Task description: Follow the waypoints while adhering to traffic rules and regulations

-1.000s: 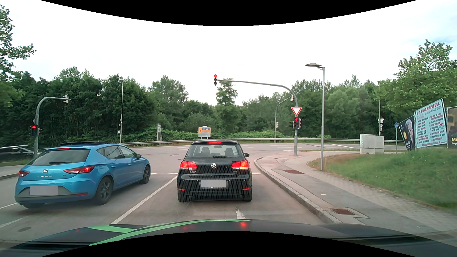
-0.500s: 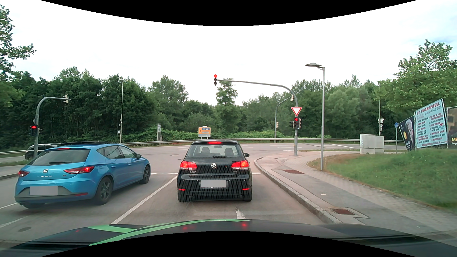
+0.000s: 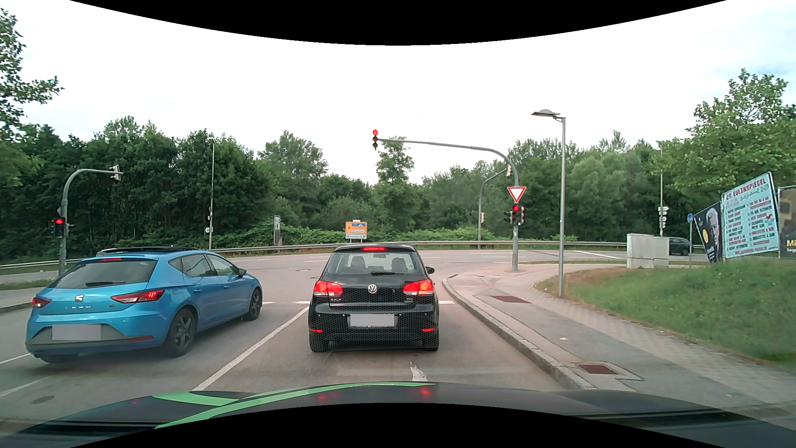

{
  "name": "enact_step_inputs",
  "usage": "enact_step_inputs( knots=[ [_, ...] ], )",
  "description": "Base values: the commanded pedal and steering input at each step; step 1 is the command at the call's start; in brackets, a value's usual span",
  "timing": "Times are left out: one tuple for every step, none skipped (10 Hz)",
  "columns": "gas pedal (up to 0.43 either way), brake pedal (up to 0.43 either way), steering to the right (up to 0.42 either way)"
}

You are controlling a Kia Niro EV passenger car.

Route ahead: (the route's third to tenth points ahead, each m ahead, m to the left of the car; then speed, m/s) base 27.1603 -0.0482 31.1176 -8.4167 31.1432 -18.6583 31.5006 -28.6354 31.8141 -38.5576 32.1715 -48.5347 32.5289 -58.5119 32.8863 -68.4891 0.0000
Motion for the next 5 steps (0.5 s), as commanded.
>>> enact_step_inputs(
  knots=[
    [0.000, 0.415, -0.017],
    [0.000, 0.415, -0.017],
    [0.000, 0.415, -0.017],
    [0.000, 0.415, -0.017],
    [0.000, 0.415, -0.017]
  ],
)
